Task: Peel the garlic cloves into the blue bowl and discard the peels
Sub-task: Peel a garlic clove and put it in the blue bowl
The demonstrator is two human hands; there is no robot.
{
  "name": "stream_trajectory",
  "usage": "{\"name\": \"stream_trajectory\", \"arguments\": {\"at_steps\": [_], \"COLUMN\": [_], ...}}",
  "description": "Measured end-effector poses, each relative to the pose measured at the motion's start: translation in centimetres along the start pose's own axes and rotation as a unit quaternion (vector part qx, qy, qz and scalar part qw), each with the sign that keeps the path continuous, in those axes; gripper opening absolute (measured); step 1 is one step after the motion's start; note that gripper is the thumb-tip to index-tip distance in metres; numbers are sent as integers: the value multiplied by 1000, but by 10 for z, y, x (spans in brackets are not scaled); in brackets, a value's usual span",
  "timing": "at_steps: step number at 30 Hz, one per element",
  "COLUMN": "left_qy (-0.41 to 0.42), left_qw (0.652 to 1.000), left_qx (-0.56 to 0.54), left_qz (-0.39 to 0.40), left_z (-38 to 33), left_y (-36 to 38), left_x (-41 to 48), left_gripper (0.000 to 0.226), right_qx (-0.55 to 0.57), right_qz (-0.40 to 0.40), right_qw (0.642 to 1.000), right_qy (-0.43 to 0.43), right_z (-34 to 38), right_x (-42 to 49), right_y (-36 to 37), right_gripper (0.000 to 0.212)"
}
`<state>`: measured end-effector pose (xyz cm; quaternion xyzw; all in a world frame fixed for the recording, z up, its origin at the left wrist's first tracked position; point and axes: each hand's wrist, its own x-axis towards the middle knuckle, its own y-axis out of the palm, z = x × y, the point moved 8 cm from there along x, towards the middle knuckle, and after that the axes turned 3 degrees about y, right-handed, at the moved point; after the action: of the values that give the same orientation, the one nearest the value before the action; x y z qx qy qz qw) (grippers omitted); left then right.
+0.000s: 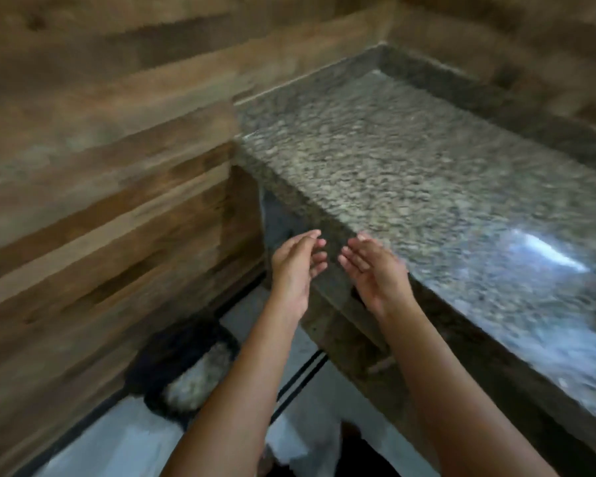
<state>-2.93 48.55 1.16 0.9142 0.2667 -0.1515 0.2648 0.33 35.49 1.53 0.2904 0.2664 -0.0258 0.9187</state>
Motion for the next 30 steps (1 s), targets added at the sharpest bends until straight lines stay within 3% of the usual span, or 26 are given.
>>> {"name": "stream_trajectory", "arguments": {"at_steps": [3,9,15,17,19,20,24,26,30], "left_qy": [-21,-54,-90,-91,-95,-97,-99,-97,-97], "left_qw": [993,966,939,932,925,923,919,918,915], "left_qx": [28,70,133,160,190,203,230,232,237], "left_qz": [116,243,304,313,314,312,305,306,313], "left_z": [33,113,197,217,233,239,253,255,255], "left_y": [104,252,357,374,383,384,390,393,400], "left_x": [-34,-99,-147,-152,-152,-152,-149,-147,-142], "left_gripper": [16,17,17,17,17,17,16,16,16], "right_qx": [46,81,-20,-113,-258,-340,-568,-610,-625], "right_qz": [-36,-116,-236,-307,-364,-374,-342,-330,-323], "right_qw": [995,973,949,922,873,841,727,701,690], "right_qy": [-81,-180,-210,-208,-199,-194,-180,-168,-172], "right_z": [80,183,248,260,272,277,283,281,281], "right_x": [-22,-67,-81,-78,-75,-73,-58,-52,-51], "right_y": [-75,-214,-347,-390,-421,-430,-439,-440,-438], "right_gripper": [6,8,12,14,8,4,26,25,19]}}
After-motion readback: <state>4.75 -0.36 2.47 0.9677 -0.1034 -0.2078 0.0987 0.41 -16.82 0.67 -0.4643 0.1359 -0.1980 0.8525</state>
